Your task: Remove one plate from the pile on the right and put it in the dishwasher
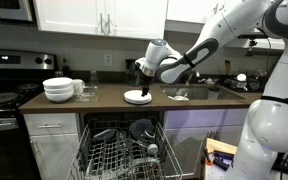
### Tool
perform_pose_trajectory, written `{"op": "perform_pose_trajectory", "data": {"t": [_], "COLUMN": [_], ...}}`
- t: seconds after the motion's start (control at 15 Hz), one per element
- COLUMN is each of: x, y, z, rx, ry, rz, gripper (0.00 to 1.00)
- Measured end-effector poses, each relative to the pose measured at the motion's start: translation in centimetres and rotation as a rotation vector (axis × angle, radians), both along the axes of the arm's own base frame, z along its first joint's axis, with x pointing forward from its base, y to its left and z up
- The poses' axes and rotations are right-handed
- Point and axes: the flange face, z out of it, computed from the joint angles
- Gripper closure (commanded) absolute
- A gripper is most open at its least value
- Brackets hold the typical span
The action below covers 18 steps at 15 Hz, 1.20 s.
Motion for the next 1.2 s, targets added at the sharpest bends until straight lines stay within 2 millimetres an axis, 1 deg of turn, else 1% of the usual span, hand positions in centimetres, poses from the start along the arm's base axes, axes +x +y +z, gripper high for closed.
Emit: {"op": "perform_pose_trajectory", "data": {"t": [0.27, 0.47, 0.6, 0.8, 1.0, 1.2], "x": [2.1, 2.9, 3.0, 3.0, 3.0, 3.1], "y": [0.2, 0.4, 0.9, 2.3, 3.7, 4.6], "z": [-0.8, -1.2, -1.4, -1.8, -2.0, -2.7], "rx": [-0.086, -0.097, -0.102, -0.106, -0.125, -0.192], "ry": [-0.003, -0.006, 0.018, 0.04, 0.027, -0.003], "rz": [0.027, -0.002, -0.041, -0.12, -0.178, -0.199], "gripper": [0.0, 0.0, 0.0, 0.0, 0.0, 0.0]}}
